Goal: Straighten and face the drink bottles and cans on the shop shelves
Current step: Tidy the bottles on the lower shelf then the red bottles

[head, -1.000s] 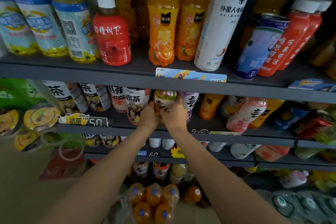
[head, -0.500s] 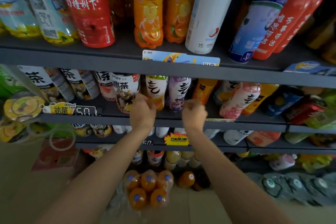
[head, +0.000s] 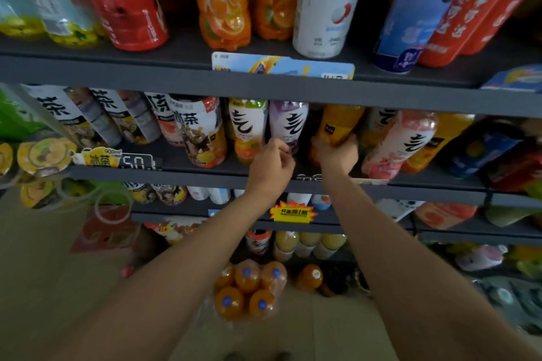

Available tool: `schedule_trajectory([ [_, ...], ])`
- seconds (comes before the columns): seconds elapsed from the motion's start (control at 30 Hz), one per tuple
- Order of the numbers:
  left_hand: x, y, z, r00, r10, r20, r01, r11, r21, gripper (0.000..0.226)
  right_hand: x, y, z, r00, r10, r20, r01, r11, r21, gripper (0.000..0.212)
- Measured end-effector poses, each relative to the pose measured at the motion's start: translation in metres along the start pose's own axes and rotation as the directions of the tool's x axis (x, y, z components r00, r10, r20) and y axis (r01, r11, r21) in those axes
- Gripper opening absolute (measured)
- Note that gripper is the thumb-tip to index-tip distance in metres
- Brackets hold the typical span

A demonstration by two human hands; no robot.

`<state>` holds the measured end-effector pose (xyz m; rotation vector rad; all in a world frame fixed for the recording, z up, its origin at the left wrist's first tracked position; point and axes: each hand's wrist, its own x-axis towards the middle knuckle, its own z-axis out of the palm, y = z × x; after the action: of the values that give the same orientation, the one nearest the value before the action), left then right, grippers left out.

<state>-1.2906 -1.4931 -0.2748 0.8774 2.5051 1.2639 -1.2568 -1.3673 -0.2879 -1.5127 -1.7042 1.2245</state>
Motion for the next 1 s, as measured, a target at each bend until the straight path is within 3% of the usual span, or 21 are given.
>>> schedule_trajectory([
  [0.23,-0.019,0.030,-0.019,1.000,-0.009,-0.021,0.006,0.992,-0.125,0.021,-0.054,0.005,-0.034,0.992,-0.079,0.094,0.078,0.997,0.015,0.057],
  [0.47,-0.050,0.056,-0.054,0.989,0.079,0.127,-0.058,0.985,-0.162,0.058,-0.119,-0.005,-0.065,0.960,-0.136,0.244,0.141,0.990,-0.006,0.043],
  [0.57,-0.055,0.062,-0.070,0.989,-0.014,0.149,0.038,0.987,-0.155,0.056,-0.143,-0.002,-0.066,0.940,-0.109,0.324,0.128,0.991,-0.039,0.052],
  [0.67,-0.055,0.050,-0.094,0.973,-0.144,0.182,0.178,0.967,-0.185,0.048,-0.168,-0.003,-0.061,0.913,-0.120,0.390,0.128,0.992,0.004,0.049],
  [0.77,-0.055,0.028,-0.139,0.974,-0.136,0.182,0.172,0.965,-0.198,0.036,-0.193,-0.018,-0.050,0.871,-0.103,0.480,0.094,0.995,0.043,0.040],
  [0.87,-0.060,0.013,-0.189,0.969,-0.139,0.204,0.202,0.922,-0.331,0.032,-0.222,-0.038,-0.026,0.820,-0.062,0.569,0.009,0.995,0.095,0.045],
  [1.0,-0.060,-0.017,-0.244,0.962,-0.159,0.221,0.222,0.928,-0.299,0.037,-0.271,-0.055,0.017,0.735,-0.034,0.677,-0.059,0.992,0.114,0.044],
])
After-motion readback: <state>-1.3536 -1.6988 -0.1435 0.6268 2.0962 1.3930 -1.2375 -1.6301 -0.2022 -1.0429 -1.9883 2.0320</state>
